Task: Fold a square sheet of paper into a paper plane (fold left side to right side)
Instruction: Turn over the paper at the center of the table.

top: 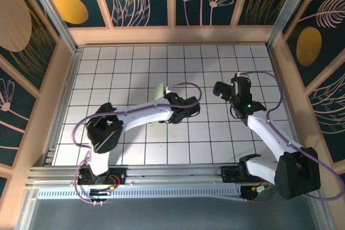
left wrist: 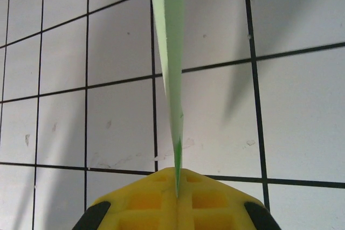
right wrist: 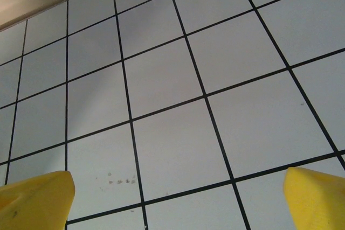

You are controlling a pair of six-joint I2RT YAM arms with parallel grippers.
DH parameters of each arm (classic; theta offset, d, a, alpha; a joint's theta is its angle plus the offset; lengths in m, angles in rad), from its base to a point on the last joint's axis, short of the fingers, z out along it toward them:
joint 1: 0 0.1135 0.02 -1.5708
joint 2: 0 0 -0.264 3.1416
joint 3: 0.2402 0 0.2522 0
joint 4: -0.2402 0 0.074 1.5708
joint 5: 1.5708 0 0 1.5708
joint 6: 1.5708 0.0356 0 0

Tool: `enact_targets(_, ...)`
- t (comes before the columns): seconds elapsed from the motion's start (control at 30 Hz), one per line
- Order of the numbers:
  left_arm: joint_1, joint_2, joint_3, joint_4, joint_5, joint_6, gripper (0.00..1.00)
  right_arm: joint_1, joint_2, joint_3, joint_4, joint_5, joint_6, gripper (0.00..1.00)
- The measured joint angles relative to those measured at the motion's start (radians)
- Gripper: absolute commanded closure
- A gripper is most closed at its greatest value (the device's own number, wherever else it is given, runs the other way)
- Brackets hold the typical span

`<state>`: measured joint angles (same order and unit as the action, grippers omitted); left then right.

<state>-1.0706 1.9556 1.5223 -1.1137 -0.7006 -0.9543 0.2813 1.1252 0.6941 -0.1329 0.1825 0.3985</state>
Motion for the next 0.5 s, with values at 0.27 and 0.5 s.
enact_targets(0.27,-0.019,0.099,0.037,0.025,0.050,-0.024,1.00,-0.028,-0.010,-0.016,0.000,-0.007,0.000,0.01)
enact_targets(0.5,-0.018,0.123,0.042,0.122,0.126,-0.006,0.94,-0.047,-0.011,-0.028,0.001,-0.050,-0.001,0.01)
